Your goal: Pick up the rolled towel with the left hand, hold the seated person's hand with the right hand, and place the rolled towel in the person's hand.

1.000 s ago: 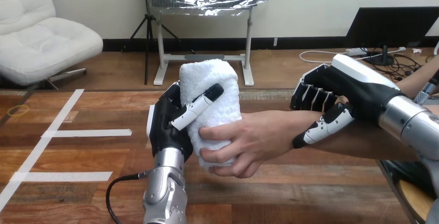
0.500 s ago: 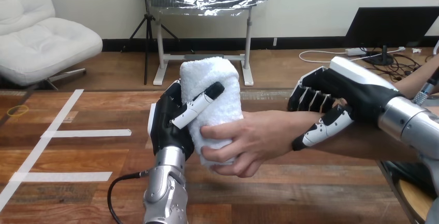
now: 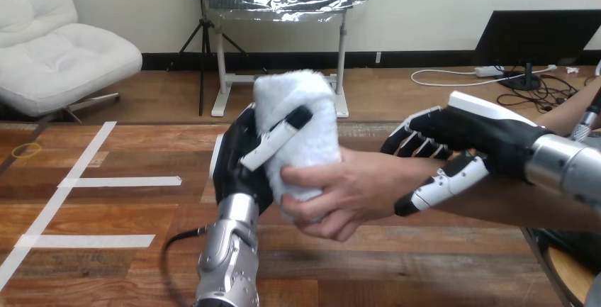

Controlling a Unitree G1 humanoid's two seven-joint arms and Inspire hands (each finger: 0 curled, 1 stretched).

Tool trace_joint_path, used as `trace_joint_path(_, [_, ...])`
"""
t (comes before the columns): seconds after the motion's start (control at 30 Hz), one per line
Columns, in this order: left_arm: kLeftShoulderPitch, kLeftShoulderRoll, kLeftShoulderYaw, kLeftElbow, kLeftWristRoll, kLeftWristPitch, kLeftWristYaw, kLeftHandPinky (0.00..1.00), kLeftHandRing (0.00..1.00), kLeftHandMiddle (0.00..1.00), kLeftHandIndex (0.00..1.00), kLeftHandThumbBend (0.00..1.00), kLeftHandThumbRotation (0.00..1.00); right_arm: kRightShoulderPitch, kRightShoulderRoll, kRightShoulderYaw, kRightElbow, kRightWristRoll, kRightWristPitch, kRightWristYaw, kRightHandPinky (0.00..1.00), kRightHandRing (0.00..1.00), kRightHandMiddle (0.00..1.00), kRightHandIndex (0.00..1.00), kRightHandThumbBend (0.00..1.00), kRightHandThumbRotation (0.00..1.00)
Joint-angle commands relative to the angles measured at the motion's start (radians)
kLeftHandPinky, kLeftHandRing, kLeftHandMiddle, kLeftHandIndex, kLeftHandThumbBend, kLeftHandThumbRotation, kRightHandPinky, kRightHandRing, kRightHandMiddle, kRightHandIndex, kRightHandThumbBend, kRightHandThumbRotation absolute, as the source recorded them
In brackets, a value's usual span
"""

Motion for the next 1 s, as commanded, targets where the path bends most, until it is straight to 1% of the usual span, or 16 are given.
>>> trace_joint_path(0.0, [-0.132, -0.131, -0.061, -0.237, 0.004, 0.003, -0.072, 0.42, 0.58, 0.66, 0.66, 0.65, 0.35, -0.012, -0.06, -0.036, -0.005, 0.094, 0.091, 0.122, 0.78, 0.88, 0.88, 0.89, 1.0, 0.24])
trace_joint_path(0.1, [-0.11, -0.109, -0.073, -0.263, 0.023, -0.002, -0.079, 0.44, 0.61, 0.69, 0.68, 0.62, 0.45, -0.012, -0.086, -0.042, 0.004, 0.111, 0.079, 0.157, 0.8, 0.89, 0.9, 0.91, 1.0, 0.23])
trace_joint_path(0.2, [-0.082, -0.083, -0.084, -0.29, 0.049, -0.019, -0.076, 0.48, 0.66, 0.72, 0.69, 0.59, 0.62, -0.009, -0.107, -0.053, 0.017, 0.126, 0.061, 0.184, 0.81, 0.91, 0.91, 0.93, 1.0, 0.24])
trace_joint_path(0.23, [-0.076, -0.081, -0.085, -0.298, 0.051, -0.018, -0.075, 0.5, 0.68, 0.73, 0.7, 0.58, 0.7, -0.007, -0.111, -0.058, 0.02, 0.13, 0.059, 0.188, 0.82, 0.91, 0.92, 0.93, 1.0, 0.25])
trace_joint_path(0.37, [-0.054, -0.069, -0.087, -0.322, 0.068, -0.031, -0.065, 0.56, 0.71, 0.75, 0.7, 0.57, 0.81, -0.002, -0.117, -0.085, 0.026, 0.164, 0.075, 0.205, 0.85, 0.92, 0.92, 0.94, 1.0, 0.27])
trace_joint_path(0.4, [-0.045, -0.062, -0.086, -0.331, 0.068, -0.033, -0.069, 0.57, 0.72, 0.75, 0.7, 0.57, 0.83, 0.003, -0.121, -0.093, 0.032, 0.17, 0.061, 0.205, 0.86, 0.93, 0.93, 0.94, 1.0, 0.27])
trace_joint_path(0.47, [-0.032, -0.057, -0.086, -0.347, 0.068, -0.031, -0.074, 0.63, 0.73, 0.76, 0.7, 0.58, 0.87, 0.011, -0.128, -0.101, 0.036, 0.174, 0.042, 0.205, 0.88, 0.93, 0.93, 0.94, 1.0, 0.31])
trace_joint_path(0.5, [-0.02, -0.05, -0.087, -0.36, 0.078, -0.032, -0.064, 0.65, 0.74, 0.76, 0.69, 0.58, 0.88, 0.017, -0.127, -0.114, 0.04, 0.183, 0.03, 0.199, 0.88, 0.93, 0.93, 0.94, 1.0, 0.33])
trace_joint_path(0.57, [-0.005, -0.045, -0.089, -0.378, 0.094, -0.032, -0.05, 0.74, 0.77, 0.77, 0.7, 0.59, 0.94, 0.025, -0.125, -0.129, 0.043, 0.195, 0.019, 0.193, 0.87, 0.91, 0.93, 0.94, 1.0, 0.42])
trace_joint_path(0.63, [0.017, -0.041, -0.084, -0.403, 0.085, -0.023, -0.06, 0.8, 0.79, 0.78, 0.71, 0.59, 0.96, 0.04, -0.123, -0.149, 0.049, 0.203, -0.028, 0.174, 0.85, 0.89, 0.92, 0.94, 0.99, 0.48])
trace_joint_path(0.7, [0.046, -0.035, -0.082, -0.433, 0.079, -0.019, -0.069, 0.87, 0.82, 0.79, 0.72, 0.59, 0.97, 0.059, -0.118, -0.168, 0.046, 0.192, -0.078, 0.13, 0.81, 0.86, 0.9, 0.93, 0.97, 0.58])
trace_joint_path(0.8, [0.078, -0.025, -0.09, -0.466, 0.1, -0.024, -0.055, 0.93, 0.86, 0.81, 0.74, 0.59, 0.98, 0.086, -0.096, -0.194, 0.034, 0.188, -0.101, 0.074, 0.75, 0.83, 0.88, 0.91, 0.96, 0.73])
trace_joint_path(0.83, [0.086, -0.023, -0.093, -0.474, 0.106, -0.024, -0.05, 0.96, 0.89, 0.83, 0.74, 0.59, 0.99, 0.093, -0.09, -0.2, 0.031, 0.189, -0.105, 0.062, 0.74, 0.82, 0.87, 0.9, 0.96, 0.81])
trace_joint_path(0.9, [0.112, -0.017, -0.096, -0.504, 0.112, -0.016, -0.046, 0.97, 0.91, 0.84, 0.75, 0.6, 0.99, 0.114, -0.069, -0.222, 0.025, 0.194, -0.173, 0.023, 0.72, 0.81, 0.86, 0.89, 0.96, 0.87])
trace_joint_path(0.93, [0.12, -0.016, -0.097, -0.514, 0.113, -0.011, -0.045, 0.98, 0.92, 0.85, 0.76, 0.61, 0.99, 0.12, -0.064, -0.227, 0.024, 0.196, -0.193, 0.012, 0.71, 0.81, 0.85, 0.89, 0.95, 0.9])
trace_joint_path(0.97, [0.136, -0.016, -0.097, -0.532, 0.116, -0.012, -0.042, 0.98, 0.92, 0.85, 0.76, 0.62, 0.99, 0.131, -0.043, -0.24, 0.016, 0.204, -0.202, -0.014, 0.71, 0.8, 0.84, 0.88, 0.95, 0.92])
